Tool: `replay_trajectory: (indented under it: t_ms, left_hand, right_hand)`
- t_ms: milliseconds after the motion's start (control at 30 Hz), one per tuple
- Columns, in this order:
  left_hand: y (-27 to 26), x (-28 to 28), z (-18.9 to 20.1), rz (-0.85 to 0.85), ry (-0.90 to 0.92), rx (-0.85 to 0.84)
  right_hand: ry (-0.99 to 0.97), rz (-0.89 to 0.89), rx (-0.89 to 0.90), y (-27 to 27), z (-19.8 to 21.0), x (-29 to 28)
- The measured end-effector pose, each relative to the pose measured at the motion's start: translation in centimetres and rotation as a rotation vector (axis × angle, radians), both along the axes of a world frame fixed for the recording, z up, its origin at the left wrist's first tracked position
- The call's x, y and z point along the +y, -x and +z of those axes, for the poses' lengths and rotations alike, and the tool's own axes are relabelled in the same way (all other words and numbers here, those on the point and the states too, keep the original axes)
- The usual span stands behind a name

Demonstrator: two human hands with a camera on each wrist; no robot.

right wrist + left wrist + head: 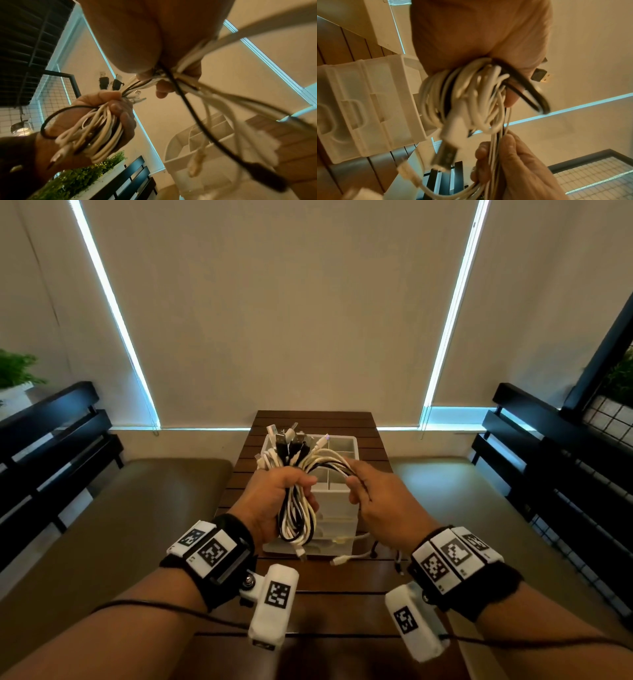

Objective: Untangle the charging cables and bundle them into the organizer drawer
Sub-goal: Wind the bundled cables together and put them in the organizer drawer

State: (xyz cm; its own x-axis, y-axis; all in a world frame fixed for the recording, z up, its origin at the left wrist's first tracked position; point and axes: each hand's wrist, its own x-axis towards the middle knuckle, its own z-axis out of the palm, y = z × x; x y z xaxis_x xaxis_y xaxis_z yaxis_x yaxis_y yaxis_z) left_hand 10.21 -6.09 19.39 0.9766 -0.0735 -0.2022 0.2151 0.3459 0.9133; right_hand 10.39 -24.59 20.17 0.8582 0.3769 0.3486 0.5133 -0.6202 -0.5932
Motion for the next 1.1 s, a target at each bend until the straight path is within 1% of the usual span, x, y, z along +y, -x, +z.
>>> replay_trajectory:
  t_ms: [133, 267, 333, 433, 500, 600, 700, 833, 900, 967, 1033, 1100]
  left_hand:
    - [0.3, -0.2, -0.2, -0.057, -0.004, 0.004]
    - [0.1, 0.1, -0.3, -0.096, -0.077, -0.052]
    - [0.1, 0.1, -0.2, -0.125, -0.098, -0.070]
    - [0.3, -0.4, 0.1, -0.139, -0.119, -0.092]
    - [0.4, -0.6, 0.4, -0.137, -0.087, -0.081]
    - [0.3, -0.4, 0.5, -0.147, -0.032, -0.040]
    - [0.2, -0.1, 0.1, -0.128, -0.012, -0.017]
    - [0.1, -0.1, -0.3, -0.123, -0.013, -0.001]
    - [0.0, -0.1, -0.4, -0.126, -0.008, -0.008]
    - [-0.1, -0.1, -0.2, -0.144, -0.024, -0.045]
    - [0.1, -0.2, 0.1, -0.179, -0.085, -0.080]
    - [0.3, -0.4, 0.4, -0.207, -0.147, -0.095]
  right_hand:
    - [0.038, 0.031, 0.054, -0.2, -0.3, 0.3]
    - [0.133, 0.047, 0.077, -0.9, -0.3, 0.2]
    - [0.121, 0.061, 0.026, -1.1, -0.4, 0.2]
    - [0.027, 0.048, -0.075, -1.0, -0.7, 0.8]
    - [-0.009, 0.038, -0.104, -0.9, -1.1, 1.0]
    - [0.057, 0.020, -0.125, -1.4, -1.6, 1.0]
    - [0.169, 0.036, -0.113, -1.7, -1.7, 0.8]
    - [0.177, 0.115, -0.007, -1.2, -1.7, 0.5]
    - [0.127, 0.099, 0.039, -1.0, -1.5, 0.5]
    - [-0.025, 0.052, 0.123, -1.1, -1.3, 0.6]
    - [-0.171, 0.022, 0.243, -1.2, -1.2, 0.7]
    - [-0.199, 0.002, 0.281, -1.5, -1.2, 0.6]
